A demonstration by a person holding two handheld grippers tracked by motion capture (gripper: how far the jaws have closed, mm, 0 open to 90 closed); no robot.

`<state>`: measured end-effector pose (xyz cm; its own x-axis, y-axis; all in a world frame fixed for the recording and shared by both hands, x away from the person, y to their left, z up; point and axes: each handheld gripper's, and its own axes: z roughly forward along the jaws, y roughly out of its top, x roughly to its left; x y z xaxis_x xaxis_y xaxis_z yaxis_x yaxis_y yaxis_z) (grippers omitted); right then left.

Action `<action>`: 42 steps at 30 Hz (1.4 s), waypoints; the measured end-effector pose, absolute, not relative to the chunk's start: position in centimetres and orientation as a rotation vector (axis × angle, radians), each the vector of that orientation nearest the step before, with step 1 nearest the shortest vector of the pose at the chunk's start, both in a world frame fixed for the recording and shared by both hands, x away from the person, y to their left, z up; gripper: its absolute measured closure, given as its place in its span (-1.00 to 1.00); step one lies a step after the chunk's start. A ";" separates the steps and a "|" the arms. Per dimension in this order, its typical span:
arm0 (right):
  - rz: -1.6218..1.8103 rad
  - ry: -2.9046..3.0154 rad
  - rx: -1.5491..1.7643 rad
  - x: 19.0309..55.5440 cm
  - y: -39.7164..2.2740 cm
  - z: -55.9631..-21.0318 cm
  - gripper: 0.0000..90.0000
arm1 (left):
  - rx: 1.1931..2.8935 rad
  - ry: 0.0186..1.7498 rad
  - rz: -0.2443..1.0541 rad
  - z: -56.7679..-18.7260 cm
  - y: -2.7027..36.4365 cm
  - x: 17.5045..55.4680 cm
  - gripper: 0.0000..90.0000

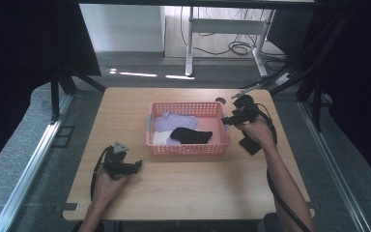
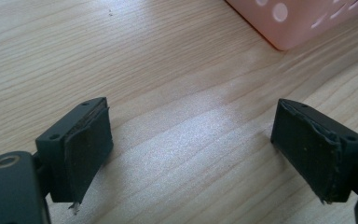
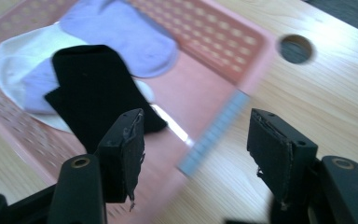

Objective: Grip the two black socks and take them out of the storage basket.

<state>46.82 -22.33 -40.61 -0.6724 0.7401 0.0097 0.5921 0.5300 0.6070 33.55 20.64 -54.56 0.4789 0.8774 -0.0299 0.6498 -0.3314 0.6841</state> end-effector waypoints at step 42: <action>0.737 2.948 0.888 50.7 -7.9 -49.7 0.72 | 2.085 1.260 0.454 -54.6 20.7 33.6 -0.73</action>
<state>50.67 -7.92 -49.69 -0.8424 0.5168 0.1529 0.5279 0.7343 0.4267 33.55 20.69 -54.56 0.4777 0.8777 -0.0374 0.6523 -0.3257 0.6844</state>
